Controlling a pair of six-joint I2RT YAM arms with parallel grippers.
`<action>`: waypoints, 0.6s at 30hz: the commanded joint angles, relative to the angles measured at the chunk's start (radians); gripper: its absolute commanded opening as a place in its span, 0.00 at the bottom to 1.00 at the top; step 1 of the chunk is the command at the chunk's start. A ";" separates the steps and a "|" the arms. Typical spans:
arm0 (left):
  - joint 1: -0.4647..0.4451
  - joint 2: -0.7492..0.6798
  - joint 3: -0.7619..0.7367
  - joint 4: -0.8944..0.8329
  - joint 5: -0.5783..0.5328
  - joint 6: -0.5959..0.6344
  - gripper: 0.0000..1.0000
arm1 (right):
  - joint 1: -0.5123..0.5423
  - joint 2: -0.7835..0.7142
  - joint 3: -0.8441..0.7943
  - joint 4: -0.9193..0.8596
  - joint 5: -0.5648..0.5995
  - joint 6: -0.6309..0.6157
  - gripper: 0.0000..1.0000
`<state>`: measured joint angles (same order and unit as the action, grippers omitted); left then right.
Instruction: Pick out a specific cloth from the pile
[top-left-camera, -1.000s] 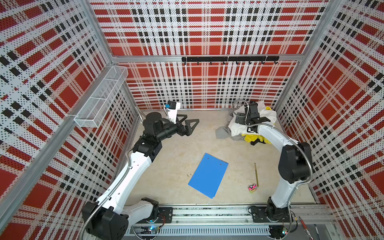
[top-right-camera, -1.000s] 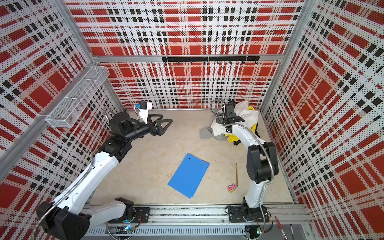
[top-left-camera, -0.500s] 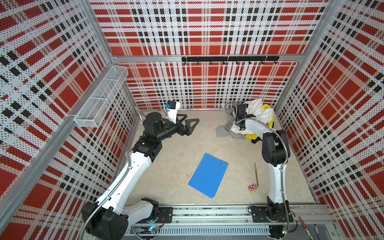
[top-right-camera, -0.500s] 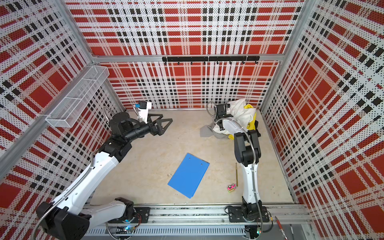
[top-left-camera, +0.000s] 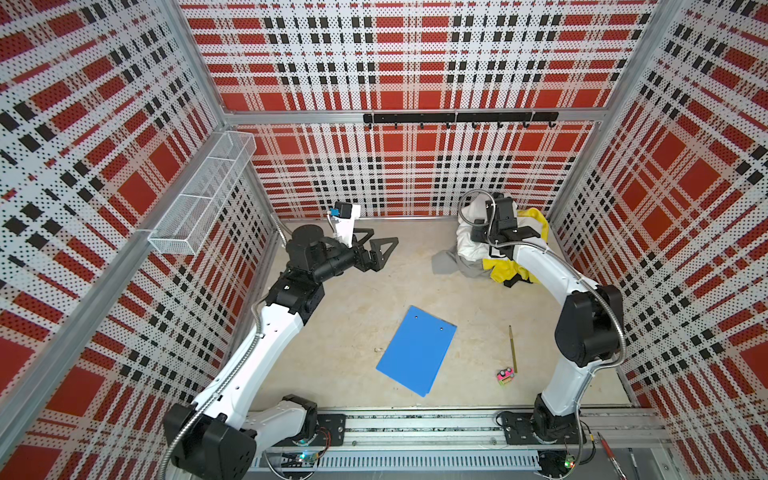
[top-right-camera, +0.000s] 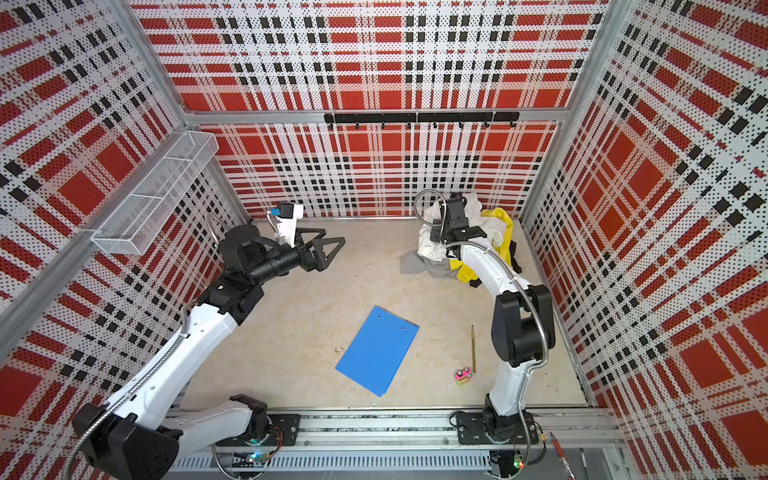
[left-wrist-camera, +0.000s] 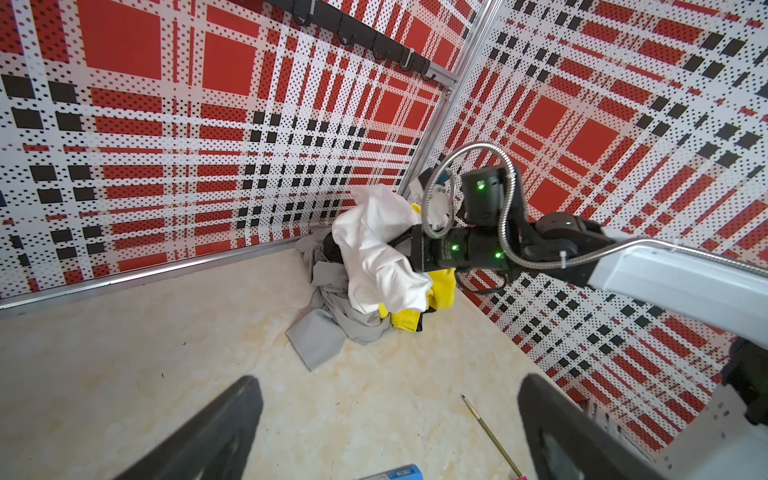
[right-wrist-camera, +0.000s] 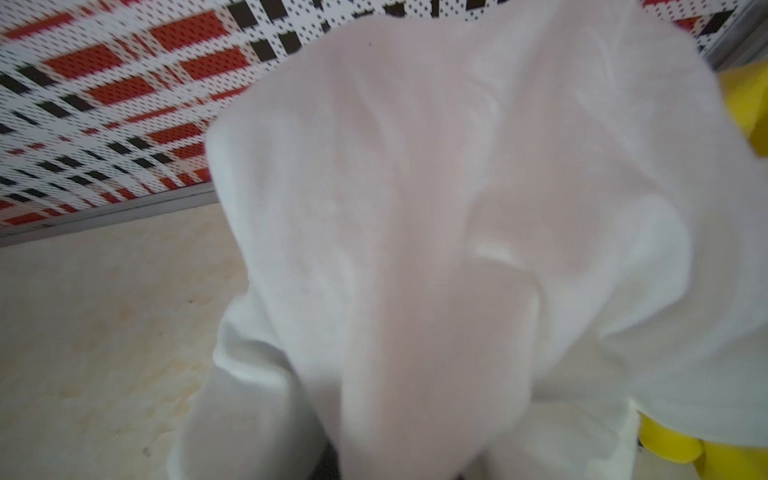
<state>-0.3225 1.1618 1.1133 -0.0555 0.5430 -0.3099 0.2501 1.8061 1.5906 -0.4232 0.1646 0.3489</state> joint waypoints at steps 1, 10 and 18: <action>-0.009 -0.024 -0.011 0.028 -0.005 -0.001 0.99 | -0.057 -0.047 0.076 0.044 -0.032 -0.002 0.05; -0.010 -0.025 -0.012 0.030 -0.001 -0.003 0.99 | -0.148 0.124 0.289 -0.134 0.350 -0.110 0.23; -0.009 -0.018 -0.013 0.033 -0.005 -0.003 0.99 | -0.115 0.284 0.192 -0.079 0.166 -0.107 0.62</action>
<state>-0.3248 1.1584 1.1130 -0.0525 0.5415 -0.3103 0.0929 2.0556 1.8225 -0.5255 0.3843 0.2455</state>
